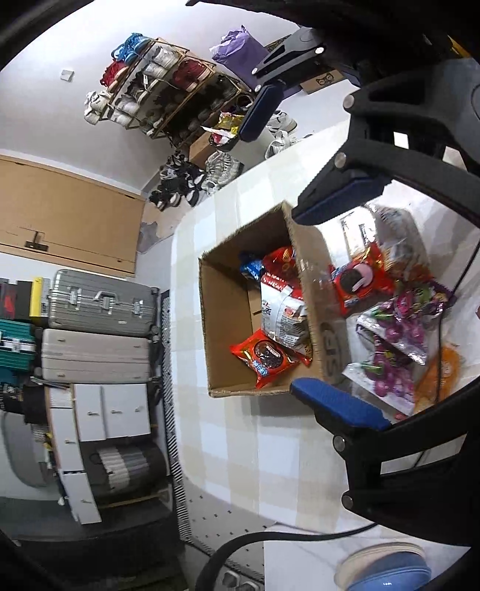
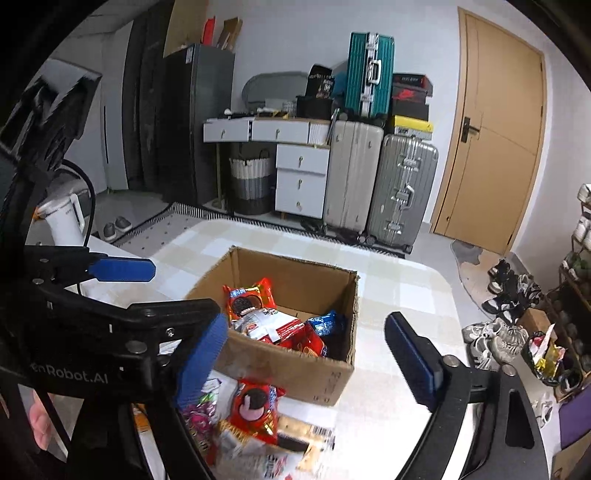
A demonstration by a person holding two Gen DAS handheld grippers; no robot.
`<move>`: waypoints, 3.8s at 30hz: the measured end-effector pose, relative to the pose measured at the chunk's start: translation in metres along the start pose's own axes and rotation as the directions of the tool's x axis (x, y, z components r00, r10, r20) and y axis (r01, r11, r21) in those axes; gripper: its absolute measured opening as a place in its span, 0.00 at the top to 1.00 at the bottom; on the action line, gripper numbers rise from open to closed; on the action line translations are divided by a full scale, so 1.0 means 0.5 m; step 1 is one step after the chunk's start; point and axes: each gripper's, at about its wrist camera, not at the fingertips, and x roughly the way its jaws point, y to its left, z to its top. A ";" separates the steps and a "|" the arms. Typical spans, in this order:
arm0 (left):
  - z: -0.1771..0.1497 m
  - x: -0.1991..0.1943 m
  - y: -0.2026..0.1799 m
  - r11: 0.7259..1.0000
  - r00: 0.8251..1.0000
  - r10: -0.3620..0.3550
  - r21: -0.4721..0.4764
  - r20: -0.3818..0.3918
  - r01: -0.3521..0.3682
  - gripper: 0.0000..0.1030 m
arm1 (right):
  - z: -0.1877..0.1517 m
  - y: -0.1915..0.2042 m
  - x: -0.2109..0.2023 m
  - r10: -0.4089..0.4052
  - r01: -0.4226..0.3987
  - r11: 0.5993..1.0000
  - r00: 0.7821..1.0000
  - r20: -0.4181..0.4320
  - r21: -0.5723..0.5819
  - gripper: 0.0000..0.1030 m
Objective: Organize snacks
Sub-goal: 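Move both grippers back toward the snacks beside the box, then grasp the white chip bag with the right gripper while the left approaches the cake loaf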
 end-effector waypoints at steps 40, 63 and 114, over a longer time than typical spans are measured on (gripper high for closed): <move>-0.336 -0.373 0.007 0.991 0.930 0.132 -0.066 0.343 -0.117 0.01 | -0.231 0.079 -0.287 0.043 -0.067 0.993 0.971 0.234 0.093 0.00; -0.381 -0.078 0.073 0.993 0.992 0.115 -0.037 0.058 -0.113 0.01 | -0.303 0.068 0.017 0.104 -0.087 0.988 0.986 -0.130 0.129 0.00; -0.339 0.131 0.213 0.919 0.968 -0.017 -0.385 -0.250 -0.083 0.01 | -0.308 0.040 0.123 0.258 -0.198 0.952 0.929 -0.264 0.233 0.45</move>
